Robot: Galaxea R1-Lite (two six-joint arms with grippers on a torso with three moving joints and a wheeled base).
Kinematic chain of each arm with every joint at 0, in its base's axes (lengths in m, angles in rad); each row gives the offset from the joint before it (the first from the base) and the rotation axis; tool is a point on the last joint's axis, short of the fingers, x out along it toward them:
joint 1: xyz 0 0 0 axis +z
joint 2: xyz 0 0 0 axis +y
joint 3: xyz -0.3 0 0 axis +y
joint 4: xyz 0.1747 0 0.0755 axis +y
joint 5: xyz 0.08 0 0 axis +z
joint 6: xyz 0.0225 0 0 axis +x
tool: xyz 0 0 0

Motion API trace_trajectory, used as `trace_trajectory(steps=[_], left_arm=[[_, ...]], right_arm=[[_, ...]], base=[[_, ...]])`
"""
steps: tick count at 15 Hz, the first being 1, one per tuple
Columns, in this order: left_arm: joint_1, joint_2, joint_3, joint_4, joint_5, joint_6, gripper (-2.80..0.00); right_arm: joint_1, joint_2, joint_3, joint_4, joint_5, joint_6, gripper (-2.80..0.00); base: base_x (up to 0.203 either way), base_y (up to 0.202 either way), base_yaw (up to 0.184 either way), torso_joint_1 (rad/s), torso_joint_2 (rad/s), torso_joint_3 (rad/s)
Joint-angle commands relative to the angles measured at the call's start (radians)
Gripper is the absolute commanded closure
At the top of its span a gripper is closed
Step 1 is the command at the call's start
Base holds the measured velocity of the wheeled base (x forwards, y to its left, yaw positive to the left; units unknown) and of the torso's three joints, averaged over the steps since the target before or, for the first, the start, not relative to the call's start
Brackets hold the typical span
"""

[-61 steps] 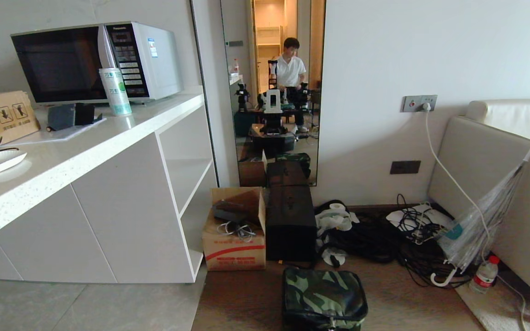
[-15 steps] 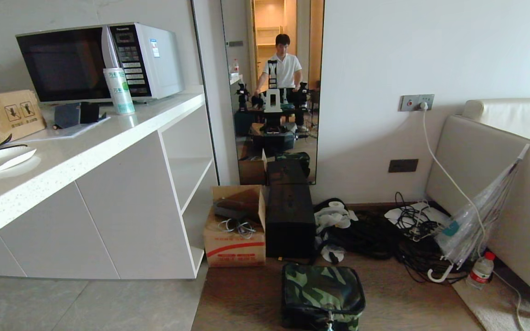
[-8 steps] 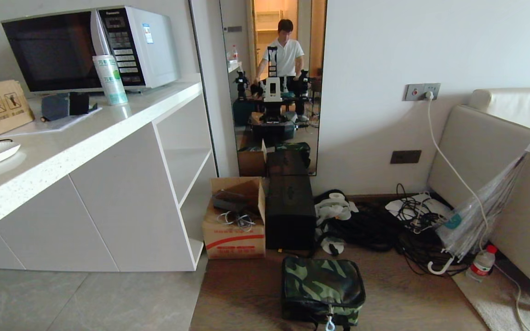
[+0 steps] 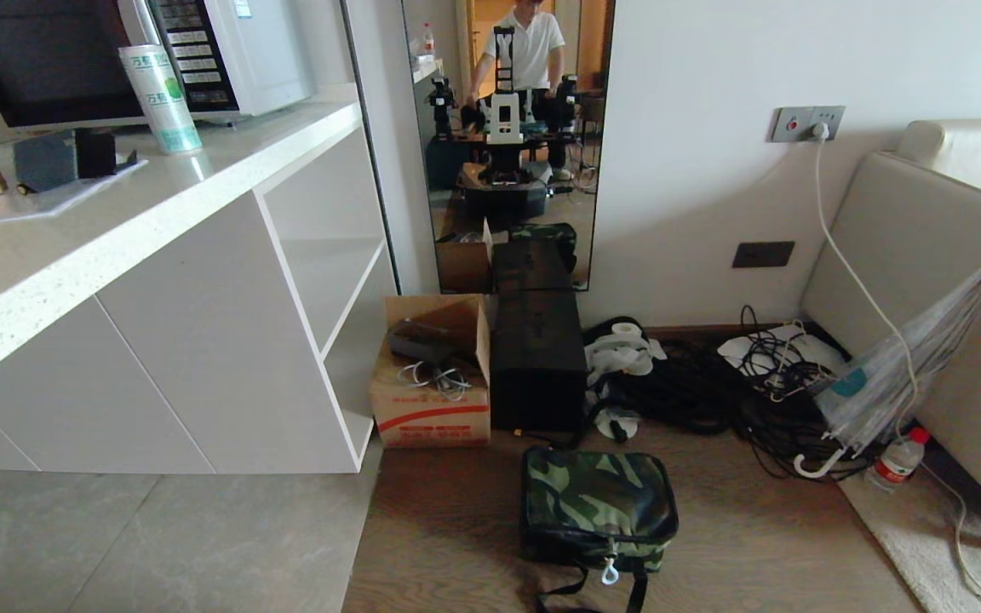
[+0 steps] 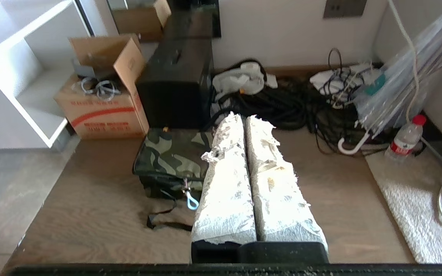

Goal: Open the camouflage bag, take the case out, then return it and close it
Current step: Open the top of the storage box

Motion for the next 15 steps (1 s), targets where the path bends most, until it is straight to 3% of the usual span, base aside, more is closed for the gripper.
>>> trace_trajectory(steps=[1, 15], left_arm=[[0.000, 0.002, 0.000, 0.000, 0.000, 0.000, 0.00], [0.000, 0.002, 0.000, 0.000, 0.000, -0.002, 0.00]], right_arm=[[-0.001, 0.001, 0.002, 0.000, 0.000, 0.000, 0.00], [0.001, 0.001, 0.002, 0.000, 0.000, 0.000, 0.00]], base=[[0.000, 0.000, 0.000, -0.002, 0.01, -0.193], [0.000, 0.000, 0.000, 0.002, 0.00, -0.196]])
